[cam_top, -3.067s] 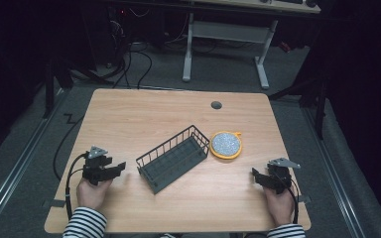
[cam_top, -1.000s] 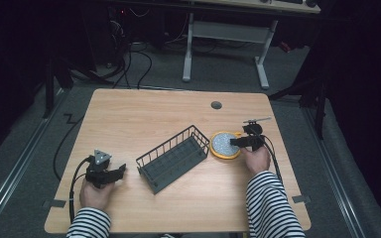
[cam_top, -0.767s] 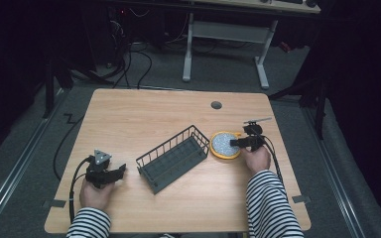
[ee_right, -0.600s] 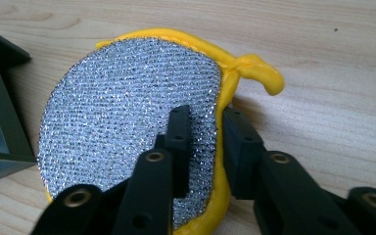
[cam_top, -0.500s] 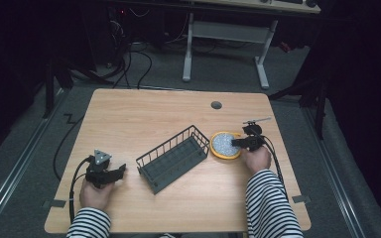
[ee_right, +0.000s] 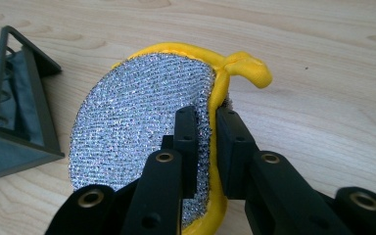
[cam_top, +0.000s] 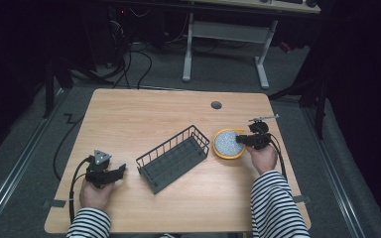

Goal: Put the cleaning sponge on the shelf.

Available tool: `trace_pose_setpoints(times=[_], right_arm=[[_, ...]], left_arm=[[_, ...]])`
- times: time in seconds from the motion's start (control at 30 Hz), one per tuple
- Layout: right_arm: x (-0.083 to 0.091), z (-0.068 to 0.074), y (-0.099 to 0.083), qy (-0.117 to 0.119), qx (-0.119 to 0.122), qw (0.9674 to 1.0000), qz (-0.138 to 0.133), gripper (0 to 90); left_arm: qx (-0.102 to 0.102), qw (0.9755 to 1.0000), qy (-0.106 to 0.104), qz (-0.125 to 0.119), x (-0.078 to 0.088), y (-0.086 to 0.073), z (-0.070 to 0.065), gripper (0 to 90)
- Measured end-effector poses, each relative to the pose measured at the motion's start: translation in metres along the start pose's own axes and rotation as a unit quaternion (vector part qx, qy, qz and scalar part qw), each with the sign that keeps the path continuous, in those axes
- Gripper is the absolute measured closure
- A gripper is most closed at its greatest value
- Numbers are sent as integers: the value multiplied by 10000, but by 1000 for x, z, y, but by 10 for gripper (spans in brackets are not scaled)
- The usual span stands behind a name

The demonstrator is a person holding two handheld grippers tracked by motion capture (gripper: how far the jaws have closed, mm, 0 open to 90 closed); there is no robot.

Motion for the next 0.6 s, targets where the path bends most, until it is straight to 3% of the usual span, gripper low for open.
trace_pose_setpoints(times=[0.6], right_arm=[[27,5,16,213,80,9991,-362,804]], left_arm=[[30,10000,-14,-15,0,0,0,318]])
Point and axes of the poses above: each handheld gripper's, and its own axes: x roughly backward along the jaws, y roughly out of its top, z roughly to its left, the point moved 9 cm from there along -x, roughly forward along the jaws, and after that the axes turned 14 degrees about -z, right-handed, at the moved point
